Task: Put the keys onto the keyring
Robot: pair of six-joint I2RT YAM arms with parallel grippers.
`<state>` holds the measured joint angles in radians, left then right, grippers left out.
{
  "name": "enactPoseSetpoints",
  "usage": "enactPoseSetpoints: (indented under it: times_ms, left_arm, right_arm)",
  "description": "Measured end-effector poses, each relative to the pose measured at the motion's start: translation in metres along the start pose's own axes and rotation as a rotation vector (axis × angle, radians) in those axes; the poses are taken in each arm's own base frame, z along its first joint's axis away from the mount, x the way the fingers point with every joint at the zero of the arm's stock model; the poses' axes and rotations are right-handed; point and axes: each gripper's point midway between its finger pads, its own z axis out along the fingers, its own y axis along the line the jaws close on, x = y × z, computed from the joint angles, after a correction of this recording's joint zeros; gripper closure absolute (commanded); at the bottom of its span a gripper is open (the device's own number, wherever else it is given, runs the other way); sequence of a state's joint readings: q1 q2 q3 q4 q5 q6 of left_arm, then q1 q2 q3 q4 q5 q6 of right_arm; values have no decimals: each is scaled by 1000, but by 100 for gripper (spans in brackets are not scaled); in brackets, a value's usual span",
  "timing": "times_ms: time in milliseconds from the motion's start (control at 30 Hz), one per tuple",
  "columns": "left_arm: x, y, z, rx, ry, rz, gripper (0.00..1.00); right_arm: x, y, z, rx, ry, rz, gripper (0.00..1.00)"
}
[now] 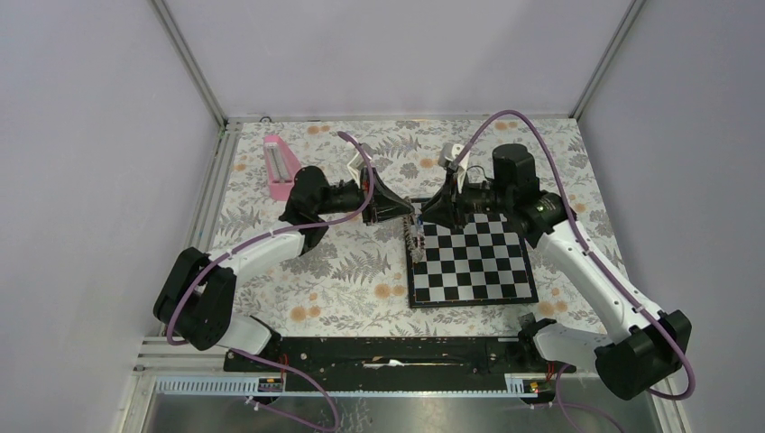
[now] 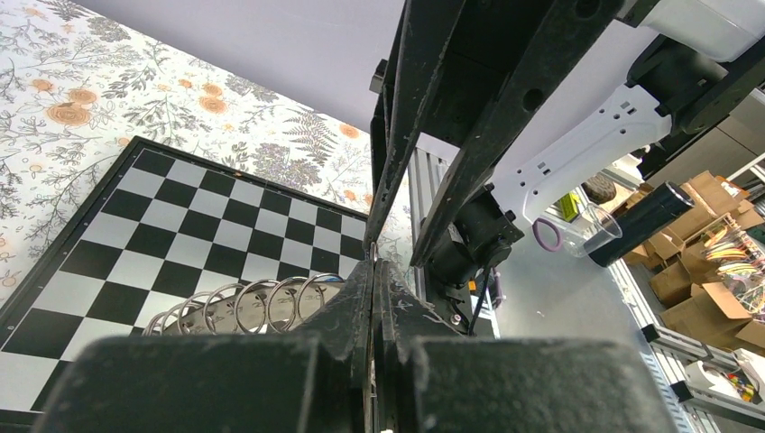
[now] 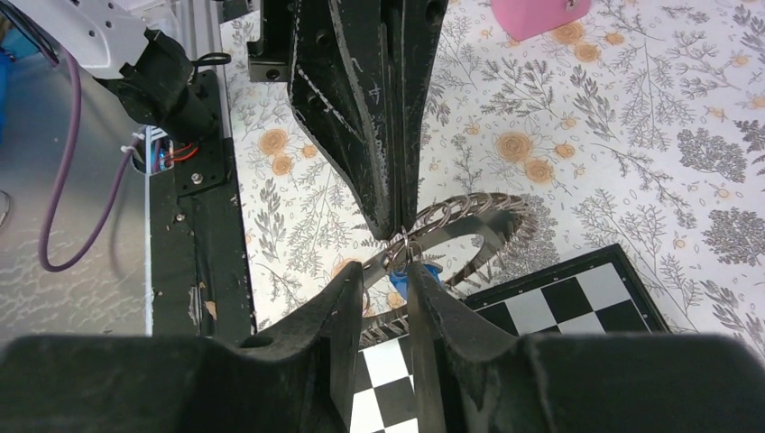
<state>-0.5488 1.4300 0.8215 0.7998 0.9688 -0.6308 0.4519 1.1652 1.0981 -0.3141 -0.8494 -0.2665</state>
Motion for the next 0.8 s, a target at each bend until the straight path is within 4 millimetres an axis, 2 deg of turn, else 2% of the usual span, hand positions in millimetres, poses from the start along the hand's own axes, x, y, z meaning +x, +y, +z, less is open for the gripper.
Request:
enactPoseSetpoints:
  times_ms: [100, 367, 500, 667, 800]
  left_arm:
    - [1, 0, 0, 3, 2, 4, 100]
    - [4, 1, -1, -1, 6, -2, 100]
    - [5, 1, -1, 0, 7, -3, 100]
    - [5, 0, -2, 2, 9, -3, 100]
    - [5, 0, -2, 2, 9, -2, 100]
  right_arm:
    - [-1, 0, 3, -19, -7, 19, 75]
    - [3, -6, 8, -26, -2, 58, 76]
    - [3, -6, 8, -29, -3, 64, 75]
    - [4, -6, 10, -39, -3, 71, 67]
    - [4, -6, 10, -44, -6, 69, 67]
